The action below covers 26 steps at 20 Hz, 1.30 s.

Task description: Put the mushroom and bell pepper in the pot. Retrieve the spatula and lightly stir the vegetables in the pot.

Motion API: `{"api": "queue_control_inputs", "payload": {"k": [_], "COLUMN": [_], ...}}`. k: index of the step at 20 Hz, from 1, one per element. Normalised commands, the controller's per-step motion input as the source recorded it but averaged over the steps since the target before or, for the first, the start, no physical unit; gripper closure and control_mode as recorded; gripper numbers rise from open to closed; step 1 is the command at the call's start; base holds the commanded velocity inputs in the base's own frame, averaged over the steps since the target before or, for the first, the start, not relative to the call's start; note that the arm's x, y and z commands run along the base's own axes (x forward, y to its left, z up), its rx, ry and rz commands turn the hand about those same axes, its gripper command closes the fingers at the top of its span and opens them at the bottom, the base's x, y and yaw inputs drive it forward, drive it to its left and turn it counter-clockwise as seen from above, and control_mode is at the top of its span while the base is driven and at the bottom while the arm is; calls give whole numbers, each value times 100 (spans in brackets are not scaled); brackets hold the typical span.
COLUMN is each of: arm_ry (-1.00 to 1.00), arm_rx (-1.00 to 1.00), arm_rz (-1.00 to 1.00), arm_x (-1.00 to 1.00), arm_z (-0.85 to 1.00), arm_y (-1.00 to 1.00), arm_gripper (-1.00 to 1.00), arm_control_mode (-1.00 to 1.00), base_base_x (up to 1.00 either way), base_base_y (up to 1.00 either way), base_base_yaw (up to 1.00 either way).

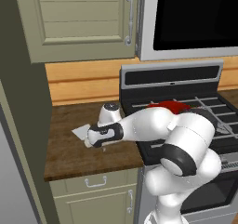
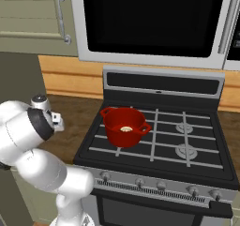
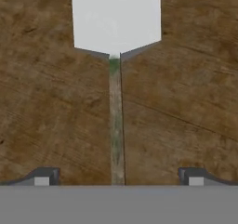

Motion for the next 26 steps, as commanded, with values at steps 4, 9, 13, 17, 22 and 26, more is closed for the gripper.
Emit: {"api": "queue_control_inputs", "payload": {"k": [4,9,13,17,22,26], "arm_ry": [3,4,3,0,0,0], "arm_rx": [-5,-2,0,0,0,0], "arm_rz": [0,0,0,0,0,0], "arm_x": [15,12,6,0,0,0], "arm_z": [-39,-27,-4,0,-1,-14], "arm_y": [22,11,2,0,0,0], "arm_gripper": [-100,-100,-100,100,100,100], "arm_control_mode": [-100,-100,-100,-100,-100,-100], "base_base_x": [0,0,0,0,0,0], "base_base_y": [0,0,0,0,0,0], "base_base_yaw": [0,0,0,0,0,0]}}
